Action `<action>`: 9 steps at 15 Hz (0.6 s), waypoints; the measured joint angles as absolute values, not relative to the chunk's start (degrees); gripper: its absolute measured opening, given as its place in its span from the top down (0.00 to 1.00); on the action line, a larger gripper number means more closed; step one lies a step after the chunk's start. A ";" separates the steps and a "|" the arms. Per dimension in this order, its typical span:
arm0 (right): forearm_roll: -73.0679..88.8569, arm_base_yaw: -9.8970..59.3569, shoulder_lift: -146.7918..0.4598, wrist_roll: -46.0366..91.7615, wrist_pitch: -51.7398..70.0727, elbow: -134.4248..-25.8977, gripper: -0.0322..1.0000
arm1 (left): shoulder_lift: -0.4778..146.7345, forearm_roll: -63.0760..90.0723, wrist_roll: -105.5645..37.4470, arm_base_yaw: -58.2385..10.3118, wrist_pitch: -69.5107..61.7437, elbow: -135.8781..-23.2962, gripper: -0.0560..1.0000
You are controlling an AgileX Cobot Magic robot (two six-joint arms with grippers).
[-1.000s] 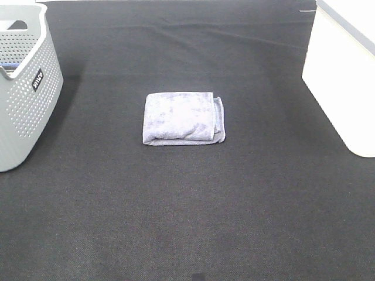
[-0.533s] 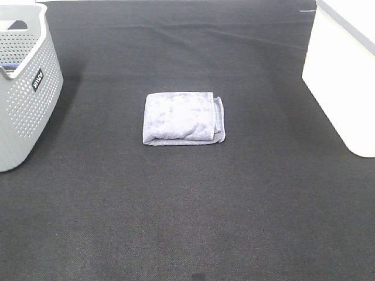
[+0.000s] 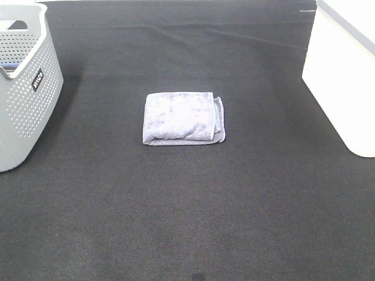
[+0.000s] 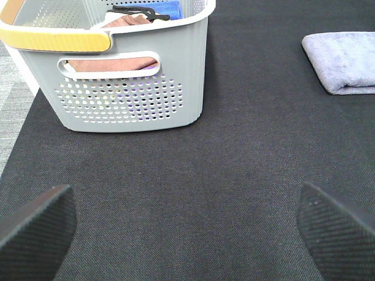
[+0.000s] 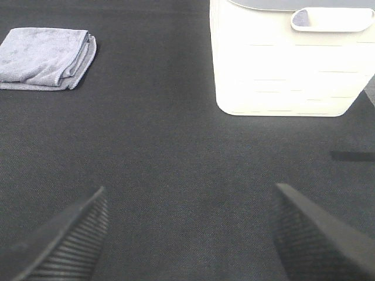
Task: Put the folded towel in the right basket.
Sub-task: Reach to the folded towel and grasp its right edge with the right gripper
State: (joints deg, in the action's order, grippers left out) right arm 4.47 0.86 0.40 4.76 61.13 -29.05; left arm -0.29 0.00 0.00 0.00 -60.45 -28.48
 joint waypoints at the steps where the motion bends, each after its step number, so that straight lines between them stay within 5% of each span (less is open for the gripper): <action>1: 4.47 0.86 0.40 4.76 61.13 -29.05 0.27 | -0.29 0.00 0.00 0.00 -60.45 -28.48 0.02; 9: 4.47 0.86 0.40 4.76 61.13 -29.05 0.27 | -0.29 0.00 0.00 0.00 -60.45 -28.48 0.02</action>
